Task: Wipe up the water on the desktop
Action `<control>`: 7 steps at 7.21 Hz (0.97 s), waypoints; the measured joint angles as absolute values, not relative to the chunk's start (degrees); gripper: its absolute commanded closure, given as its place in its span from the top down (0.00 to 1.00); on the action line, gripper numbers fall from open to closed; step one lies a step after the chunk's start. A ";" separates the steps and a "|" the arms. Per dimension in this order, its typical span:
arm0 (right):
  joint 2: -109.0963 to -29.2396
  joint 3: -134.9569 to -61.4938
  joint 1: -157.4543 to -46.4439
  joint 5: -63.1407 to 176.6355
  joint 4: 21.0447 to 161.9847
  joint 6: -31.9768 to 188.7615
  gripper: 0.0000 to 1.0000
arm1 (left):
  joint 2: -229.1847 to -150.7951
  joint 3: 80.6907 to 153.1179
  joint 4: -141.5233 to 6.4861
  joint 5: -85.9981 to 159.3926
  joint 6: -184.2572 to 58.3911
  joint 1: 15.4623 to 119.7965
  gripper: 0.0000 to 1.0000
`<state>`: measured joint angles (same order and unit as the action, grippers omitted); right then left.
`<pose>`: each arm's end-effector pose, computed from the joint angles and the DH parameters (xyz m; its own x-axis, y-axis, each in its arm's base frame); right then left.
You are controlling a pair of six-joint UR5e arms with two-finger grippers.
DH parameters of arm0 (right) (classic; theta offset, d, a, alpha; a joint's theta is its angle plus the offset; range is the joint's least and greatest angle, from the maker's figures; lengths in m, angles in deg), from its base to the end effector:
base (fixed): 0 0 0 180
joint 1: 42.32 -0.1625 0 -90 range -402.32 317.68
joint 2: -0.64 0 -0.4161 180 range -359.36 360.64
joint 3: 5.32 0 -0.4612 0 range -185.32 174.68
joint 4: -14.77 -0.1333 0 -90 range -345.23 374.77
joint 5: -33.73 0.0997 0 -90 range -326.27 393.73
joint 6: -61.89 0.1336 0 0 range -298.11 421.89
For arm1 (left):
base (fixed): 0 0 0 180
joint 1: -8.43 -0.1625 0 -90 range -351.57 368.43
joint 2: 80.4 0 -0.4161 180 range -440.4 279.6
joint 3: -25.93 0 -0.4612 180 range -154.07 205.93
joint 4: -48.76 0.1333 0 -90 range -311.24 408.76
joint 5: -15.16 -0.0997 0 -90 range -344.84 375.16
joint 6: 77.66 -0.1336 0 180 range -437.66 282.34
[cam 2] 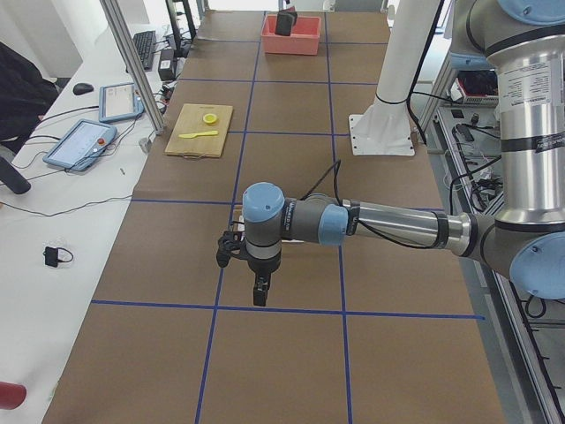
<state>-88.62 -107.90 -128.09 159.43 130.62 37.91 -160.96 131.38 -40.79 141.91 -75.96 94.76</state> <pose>0.0162 -0.5306 0.5998 0.7192 -0.3350 0.6086 0.3987 0.9165 0.0333 -0.0212 -0.5024 0.6216 0.7974 0.0796 -0.5981 -0.0401 0.9961 0.0792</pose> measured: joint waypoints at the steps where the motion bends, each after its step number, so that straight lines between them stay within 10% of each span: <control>1: -89.00 -105.78 -128.18 159.66 126.54 37.95 1.00 | -160.81 130.84 -40.82 141.82 -76.80 95.13 0.98; 7: -91.46 -103.01 -130.29 163.88 113.66 49.16 1.00 | -160.77 126.63 -40.50 141.80 -84.19 101.26 0.98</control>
<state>-91.46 -103.01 -130.29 163.88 113.66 49.16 -160.77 126.63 -40.50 141.80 -84.19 101.26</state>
